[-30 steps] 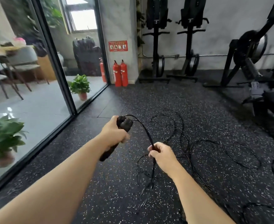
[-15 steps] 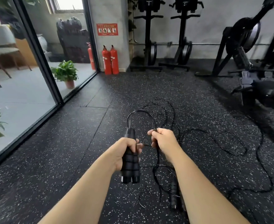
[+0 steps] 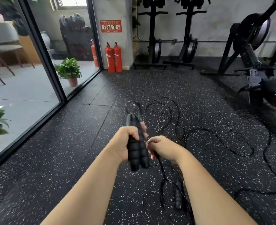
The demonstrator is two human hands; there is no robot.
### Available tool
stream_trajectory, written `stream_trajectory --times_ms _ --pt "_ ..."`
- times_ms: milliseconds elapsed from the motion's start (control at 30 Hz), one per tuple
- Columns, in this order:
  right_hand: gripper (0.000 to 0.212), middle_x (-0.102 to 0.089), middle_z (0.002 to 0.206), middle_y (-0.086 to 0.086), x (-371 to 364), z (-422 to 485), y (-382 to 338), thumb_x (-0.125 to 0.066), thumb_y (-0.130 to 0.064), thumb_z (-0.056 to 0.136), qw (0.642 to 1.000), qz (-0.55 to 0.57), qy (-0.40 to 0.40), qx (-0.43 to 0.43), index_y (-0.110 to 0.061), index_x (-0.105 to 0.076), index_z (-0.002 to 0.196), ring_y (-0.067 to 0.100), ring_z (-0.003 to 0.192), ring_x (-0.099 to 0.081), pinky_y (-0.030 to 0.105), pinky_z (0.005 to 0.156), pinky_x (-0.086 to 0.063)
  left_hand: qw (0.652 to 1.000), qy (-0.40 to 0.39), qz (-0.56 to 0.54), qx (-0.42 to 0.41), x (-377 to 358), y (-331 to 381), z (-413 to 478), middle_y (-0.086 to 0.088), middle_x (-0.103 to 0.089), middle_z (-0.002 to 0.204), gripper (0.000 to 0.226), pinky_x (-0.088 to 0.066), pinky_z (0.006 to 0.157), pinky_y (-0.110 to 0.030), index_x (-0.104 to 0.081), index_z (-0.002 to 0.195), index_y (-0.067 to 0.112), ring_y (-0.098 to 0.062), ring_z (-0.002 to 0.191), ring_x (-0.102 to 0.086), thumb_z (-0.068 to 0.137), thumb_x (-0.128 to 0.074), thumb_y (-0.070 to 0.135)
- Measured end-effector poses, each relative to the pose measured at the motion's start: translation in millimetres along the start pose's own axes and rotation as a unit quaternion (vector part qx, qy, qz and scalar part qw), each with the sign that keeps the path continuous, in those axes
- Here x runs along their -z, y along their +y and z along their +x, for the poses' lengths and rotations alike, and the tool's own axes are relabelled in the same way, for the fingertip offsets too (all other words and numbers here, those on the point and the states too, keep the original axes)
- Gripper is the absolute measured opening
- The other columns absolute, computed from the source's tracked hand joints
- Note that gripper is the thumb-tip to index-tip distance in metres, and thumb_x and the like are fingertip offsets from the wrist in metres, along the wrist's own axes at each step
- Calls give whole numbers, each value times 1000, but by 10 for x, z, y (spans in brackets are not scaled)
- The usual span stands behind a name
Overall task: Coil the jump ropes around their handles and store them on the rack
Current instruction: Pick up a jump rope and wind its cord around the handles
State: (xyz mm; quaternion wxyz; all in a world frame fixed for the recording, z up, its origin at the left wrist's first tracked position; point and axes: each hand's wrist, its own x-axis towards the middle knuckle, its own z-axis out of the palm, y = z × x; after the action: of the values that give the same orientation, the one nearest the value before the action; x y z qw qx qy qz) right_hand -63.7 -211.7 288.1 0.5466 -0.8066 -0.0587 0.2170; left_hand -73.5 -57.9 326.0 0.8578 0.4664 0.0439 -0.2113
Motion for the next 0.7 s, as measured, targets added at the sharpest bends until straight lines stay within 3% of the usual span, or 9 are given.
stream_trajectory --times_ms 133,233,300,433,567,700 --pt "29 -52 62 1 15 5 81 -34 -3 88 996 -57 17 -65 -11 -57 74 17 60 -49 32 71 -42 977 79 -147 -135 265 309 7 -1 -58 82 39 -49 74 -33 -53 89 12 -16 67 -57 53 -44 0" --pt "28 -56 67 2 25 57 123 -35 -8 89 991 -100 67 -59 -12 -60 77 17 65 -51 31 65 -43 963 125 -184 -150 446 334 -18 2 -54 81 32 -47 73 -31 -50 82 14 -15 66 -55 54 -43 1" --pt "26 -57 74 5 1 106 157 -37 -8 91 983 -148 84 -62 -5 -62 86 22 73 -51 37 70 -45 962 136 -182 -150 468 294 -26 2 -51 79 29 -47 71 -30 -47 79 15 -15 66 -55 54 -43 1" --pt "24 -57 72 3 -7 152 89 -41 -10 95 982 -122 145 -19 -10 -63 86 18 65 -47 31 61 -38 970 150 -169 -89 393 222 -67 -3 -58 77 29 -50 78 -37 -52 82 10 -19 72 -60 57 -44 0" --pt "28 -53 68 2 -76 172 -50 -44 -8 96 987 -98 121 43 -14 -57 73 15 63 -44 29 60 -36 994 75 -72 33 108 48 -115 -12 -63 78 44 -50 81 -40 -58 98 4 -24 73 -62 58 -42 -1" --pt "36 -49 68 -4 -137 125 -178 -40 -2 99 992 -61 85 76 -14 -49 66 4 61 -42 14 52 -37 998 19 -49 27 -21 21 -80 -11 -61 107 64 -52 76 -32 -60 102 3 -19 71 -63 39 -52 3"
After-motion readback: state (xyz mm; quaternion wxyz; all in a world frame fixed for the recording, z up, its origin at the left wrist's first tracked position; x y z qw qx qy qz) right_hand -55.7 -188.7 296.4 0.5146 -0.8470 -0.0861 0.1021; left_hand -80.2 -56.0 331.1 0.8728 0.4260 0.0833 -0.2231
